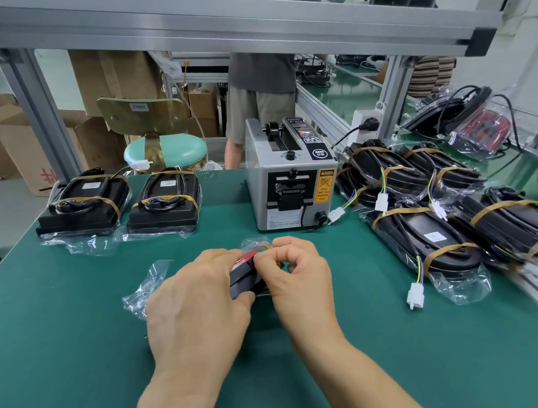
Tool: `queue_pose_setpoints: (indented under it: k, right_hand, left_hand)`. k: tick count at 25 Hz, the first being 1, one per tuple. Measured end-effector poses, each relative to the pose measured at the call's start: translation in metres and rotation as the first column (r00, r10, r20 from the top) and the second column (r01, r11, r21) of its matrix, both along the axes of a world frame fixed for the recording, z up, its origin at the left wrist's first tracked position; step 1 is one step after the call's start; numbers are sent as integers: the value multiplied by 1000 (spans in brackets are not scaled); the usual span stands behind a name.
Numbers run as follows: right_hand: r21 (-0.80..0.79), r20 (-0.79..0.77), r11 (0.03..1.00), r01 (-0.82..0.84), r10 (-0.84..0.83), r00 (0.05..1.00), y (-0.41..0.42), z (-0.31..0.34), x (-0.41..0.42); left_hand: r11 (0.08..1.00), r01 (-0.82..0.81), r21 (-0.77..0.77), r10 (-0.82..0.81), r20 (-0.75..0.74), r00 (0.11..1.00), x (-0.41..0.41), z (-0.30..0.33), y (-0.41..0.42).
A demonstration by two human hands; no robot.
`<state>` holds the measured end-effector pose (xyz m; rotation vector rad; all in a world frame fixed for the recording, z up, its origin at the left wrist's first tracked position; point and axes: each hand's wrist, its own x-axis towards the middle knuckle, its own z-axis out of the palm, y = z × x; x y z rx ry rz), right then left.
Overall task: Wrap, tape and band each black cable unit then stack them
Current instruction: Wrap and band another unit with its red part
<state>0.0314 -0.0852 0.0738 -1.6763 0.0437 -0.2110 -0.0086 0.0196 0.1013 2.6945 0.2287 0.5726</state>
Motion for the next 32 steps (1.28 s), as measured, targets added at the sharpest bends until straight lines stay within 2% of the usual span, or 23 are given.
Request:
queue_pose_setpoints:
  k: [16,23,26,28,32]
  right_hand:
    - [21,-1,1000,5,-5,1000,0,0,1]
    - [-9,3,998,64,-64,998,4,0,-2]
    - [79,-57,994,80,-76,995,3,-2,1]
    - [131,-88,989,62,-50,995,2,-1,2]
    - [127,-80,991,-52,62,995,1,-5,3]
  left_hand:
    - [1000,8,-21,-7,10,1000,0,1,-1]
    - [1000,7,-10,-7,8,1000,0,1,0]
    - [1000,8,-7,-8,-3,1000,0,1,1]
    - [1000,13,-20,-13,3,1000,-1,1,1]
    - [1000,14,-24,-14,6,1000,-2,1,1]
